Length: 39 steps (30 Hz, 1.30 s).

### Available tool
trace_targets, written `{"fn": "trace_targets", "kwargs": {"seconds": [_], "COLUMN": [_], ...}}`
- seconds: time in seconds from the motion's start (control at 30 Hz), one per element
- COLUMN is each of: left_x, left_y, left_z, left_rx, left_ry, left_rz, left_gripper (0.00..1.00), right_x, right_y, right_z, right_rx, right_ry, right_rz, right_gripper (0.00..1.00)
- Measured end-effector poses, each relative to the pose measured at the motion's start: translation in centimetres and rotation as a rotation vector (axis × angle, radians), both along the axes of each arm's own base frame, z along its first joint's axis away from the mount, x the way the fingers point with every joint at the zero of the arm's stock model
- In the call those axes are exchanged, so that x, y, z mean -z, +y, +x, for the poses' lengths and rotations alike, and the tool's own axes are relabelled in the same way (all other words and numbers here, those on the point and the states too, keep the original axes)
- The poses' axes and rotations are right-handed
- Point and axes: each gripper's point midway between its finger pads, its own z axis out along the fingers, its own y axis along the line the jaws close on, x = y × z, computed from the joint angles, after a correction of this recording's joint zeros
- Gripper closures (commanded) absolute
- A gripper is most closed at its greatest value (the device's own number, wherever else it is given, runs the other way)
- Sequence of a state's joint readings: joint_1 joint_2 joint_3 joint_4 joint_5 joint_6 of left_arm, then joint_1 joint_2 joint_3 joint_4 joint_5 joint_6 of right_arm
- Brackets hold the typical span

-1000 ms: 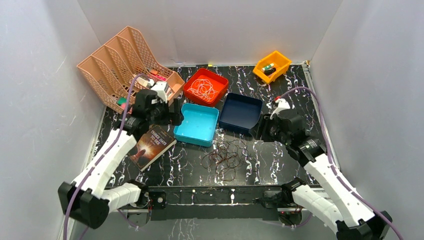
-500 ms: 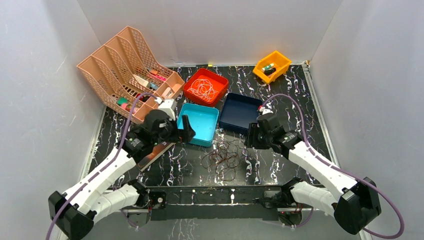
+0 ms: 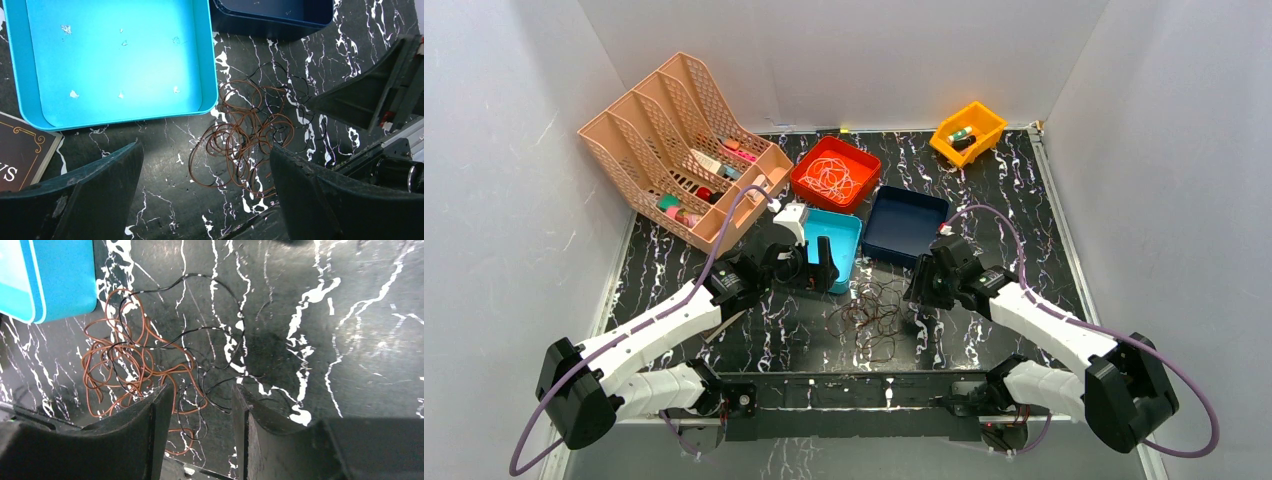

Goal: Untangle the cables

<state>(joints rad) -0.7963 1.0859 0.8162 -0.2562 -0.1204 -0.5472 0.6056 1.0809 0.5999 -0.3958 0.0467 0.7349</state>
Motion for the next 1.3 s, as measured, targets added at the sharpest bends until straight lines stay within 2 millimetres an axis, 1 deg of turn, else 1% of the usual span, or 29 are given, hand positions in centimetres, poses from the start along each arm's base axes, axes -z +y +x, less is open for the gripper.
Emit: {"fn": "trace_targets", "kwargs": {"seconds": [0.07,0.17,0.23,0.4,0.47,0.53,0.67,0.73,0.77,0.87,1.0,1.13,1.3], "left_x": [-0.1,-0.4,-0.4,-0.2,-0.2,-0.3,-0.3,-0.3,-0.4,-0.5,-0.6,-1.2,-3.0], "left_y": [-0.1,-0.3,-0.3,-0.3,-0.3,-0.3,-0.3,-0.4,-0.4,-0.5,-0.5,-0.6,-0.6], "left_z": [0.1,0.3,0.3,0.2,0.2,0.2,0.3,0.3,0.3,0.4,0.4,0.6,0.6], "left_rx": [0.0,-0.001,-0.002,-0.004,-0.004,-0.004,-0.005,-0.006,-0.007,-0.008,-0.007,0.0,0.019], "left_ry": [-0.005,-0.014,-0.014,-0.011,-0.011,-0.011,-0.011,-0.013,-0.014,-0.017,-0.02,-0.05,-0.141], "left_rz": [-0.005,-0.015,-0.019,-0.019,-0.019,-0.02,-0.022,-0.026,-0.029,-0.034,-0.036,-0.051,-0.114], "left_gripper": [0.04,0.04,0.04,0.05,0.05,0.05,0.05,0.05,0.05,0.05,0.05,0.03,0.02], "right_x": [0.5,0.9,1.2,2.9,3.3,3.7,3.9,3.9,3.8,2.8,0.0,-3.7,-8.3], "right_y": [0.6,0.8,0.8,0.5,0.5,0.4,0.4,0.3,0.3,0.4,0.4,0.3,0.2], "right_z": [-0.1,-0.3,-0.3,-0.7,-0.8,-1.0,-1.0,-1.0,-1.0,-0.6,0.2,1.5,2.6], "right_rx": [-0.015,-0.015,-0.012,-0.011,-0.014,-0.02,-0.033,-0.037,-0.038,-0.04,-0.052,-0.058,-0.056], "right_ry": [0.023,0.042,0.051,0.109,0.123,0.136,0.137,0.134,0.129,0.088,-0.022,-0.142,-0.27], "right_rz": [0.02,0.024,0.02,-0.02,-0.032,-0.041,-0.051,-0.052,-0.052,-0.038,-0.006,0.009,0.03], "right_gripper": [0.45,0.45,0.45,0.45,0.47,0.54,0.81,0.92,0.96,1.0,1.0,1.0,1.0]}}
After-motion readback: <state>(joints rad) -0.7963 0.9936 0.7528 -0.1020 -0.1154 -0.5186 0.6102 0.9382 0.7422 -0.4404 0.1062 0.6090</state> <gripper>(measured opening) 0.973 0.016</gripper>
